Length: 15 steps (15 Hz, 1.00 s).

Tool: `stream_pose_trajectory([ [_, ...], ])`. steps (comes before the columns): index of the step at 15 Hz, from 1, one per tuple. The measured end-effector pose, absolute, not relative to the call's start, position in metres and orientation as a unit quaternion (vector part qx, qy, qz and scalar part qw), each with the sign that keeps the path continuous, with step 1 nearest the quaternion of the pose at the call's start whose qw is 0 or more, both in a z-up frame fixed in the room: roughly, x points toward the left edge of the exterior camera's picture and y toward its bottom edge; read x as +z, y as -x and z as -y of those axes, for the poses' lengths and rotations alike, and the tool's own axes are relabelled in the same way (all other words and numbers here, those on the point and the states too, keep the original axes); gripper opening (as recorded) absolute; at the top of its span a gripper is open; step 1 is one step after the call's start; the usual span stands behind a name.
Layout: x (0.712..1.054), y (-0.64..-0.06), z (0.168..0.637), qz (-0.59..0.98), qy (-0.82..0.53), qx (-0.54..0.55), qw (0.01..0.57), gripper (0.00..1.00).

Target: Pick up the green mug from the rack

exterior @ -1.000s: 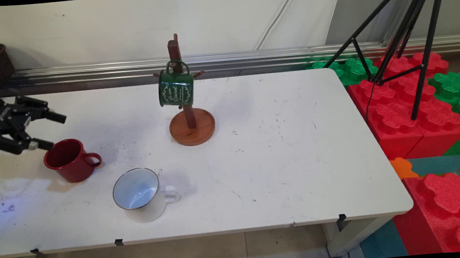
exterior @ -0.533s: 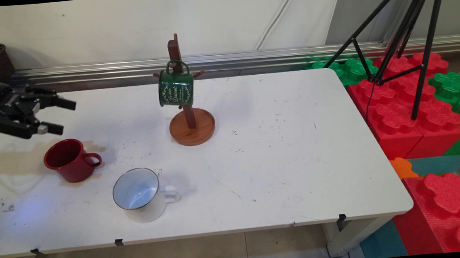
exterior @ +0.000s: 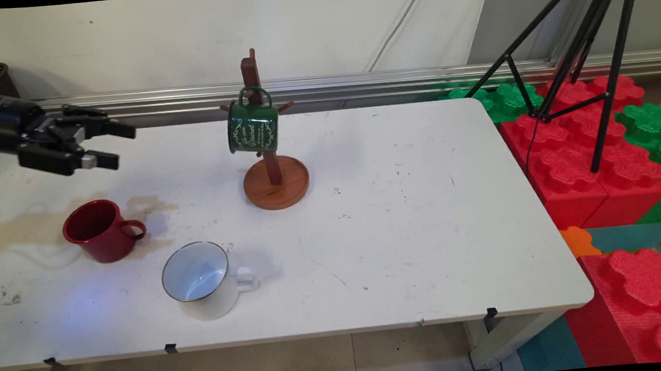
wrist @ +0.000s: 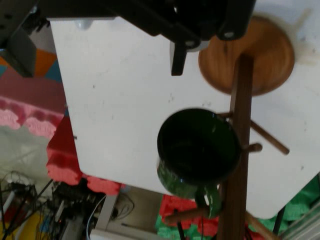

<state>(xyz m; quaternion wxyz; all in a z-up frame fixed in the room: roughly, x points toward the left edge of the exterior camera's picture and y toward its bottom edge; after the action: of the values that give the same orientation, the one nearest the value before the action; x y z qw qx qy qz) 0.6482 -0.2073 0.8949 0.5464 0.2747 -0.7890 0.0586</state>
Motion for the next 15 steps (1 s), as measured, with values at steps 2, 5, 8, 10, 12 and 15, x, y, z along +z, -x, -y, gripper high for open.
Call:
stream_pose_trajectory([
  [2, 0.893, -0.639, 0.215, 0.782, -0.275, 0.058, 0.556, 1.00],
  [5, 0.888, -0.626, 0.224, 0.775, -0.274, 0.057, 0.567, 1.00],
  [8, 0.881, -0.614, 0.233, 0.771, -0.271, 0.058, 0.574, 1.00],
  [10, 0.877, -0.607, 0.237, 0.770, -0.267, 0.057, 0.577, 1.00],
  [12, 0.871, -0.596, 0.245, 0.768, -0.262, 0.058, 0.581, 1.00],
  [15, 0.862, -0.581, 0.256, 0.767, -0.256, 0.059, 0.585, 1.00],
])
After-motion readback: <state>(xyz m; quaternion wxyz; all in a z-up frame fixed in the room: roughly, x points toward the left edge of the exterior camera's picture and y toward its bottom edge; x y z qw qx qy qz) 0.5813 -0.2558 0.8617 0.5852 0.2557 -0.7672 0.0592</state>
